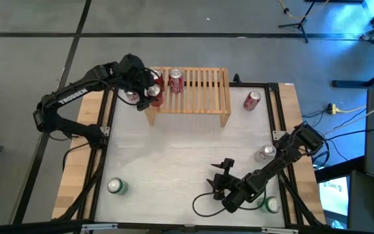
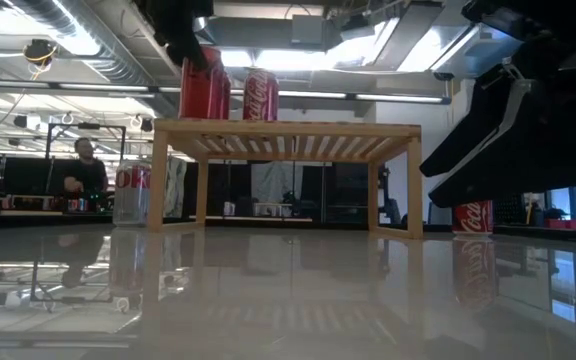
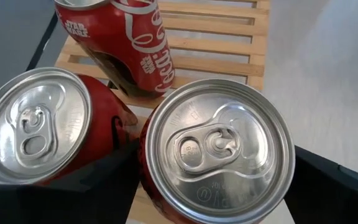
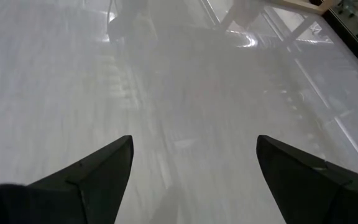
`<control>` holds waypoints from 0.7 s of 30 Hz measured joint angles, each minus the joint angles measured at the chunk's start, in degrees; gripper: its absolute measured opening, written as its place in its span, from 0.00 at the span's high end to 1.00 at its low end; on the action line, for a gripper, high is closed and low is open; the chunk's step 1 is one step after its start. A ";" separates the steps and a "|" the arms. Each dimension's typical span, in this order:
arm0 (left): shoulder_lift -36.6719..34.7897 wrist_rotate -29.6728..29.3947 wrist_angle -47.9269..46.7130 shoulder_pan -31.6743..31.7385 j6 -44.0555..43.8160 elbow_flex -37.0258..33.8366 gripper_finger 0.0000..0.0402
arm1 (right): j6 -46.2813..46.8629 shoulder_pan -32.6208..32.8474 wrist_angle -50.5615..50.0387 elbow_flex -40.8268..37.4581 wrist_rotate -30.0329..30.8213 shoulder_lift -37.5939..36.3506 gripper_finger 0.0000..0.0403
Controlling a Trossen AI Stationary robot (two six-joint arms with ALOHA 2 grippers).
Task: Place canned beverage on shelf
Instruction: Put the red and black soda can on the shelf aligned with the other red and black soda can
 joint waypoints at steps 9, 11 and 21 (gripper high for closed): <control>-0.02 -2.55 0.10 0.00 -1.81 0.00 0.19 | -0.01 0.00 0.08 0.00 0.04 0.00 0.16; -0.02 -2.58 0.10 0.00 -1.81 0.00 0.19 | -0.02 0.00 0.08 0.00 0.04 0.00 0.16; -0.02 -2.57 0.06 0.00 -3.00 0.00 0.19 | -1.62 -1.18 0.38 0.00 -0.58 0.00 0.16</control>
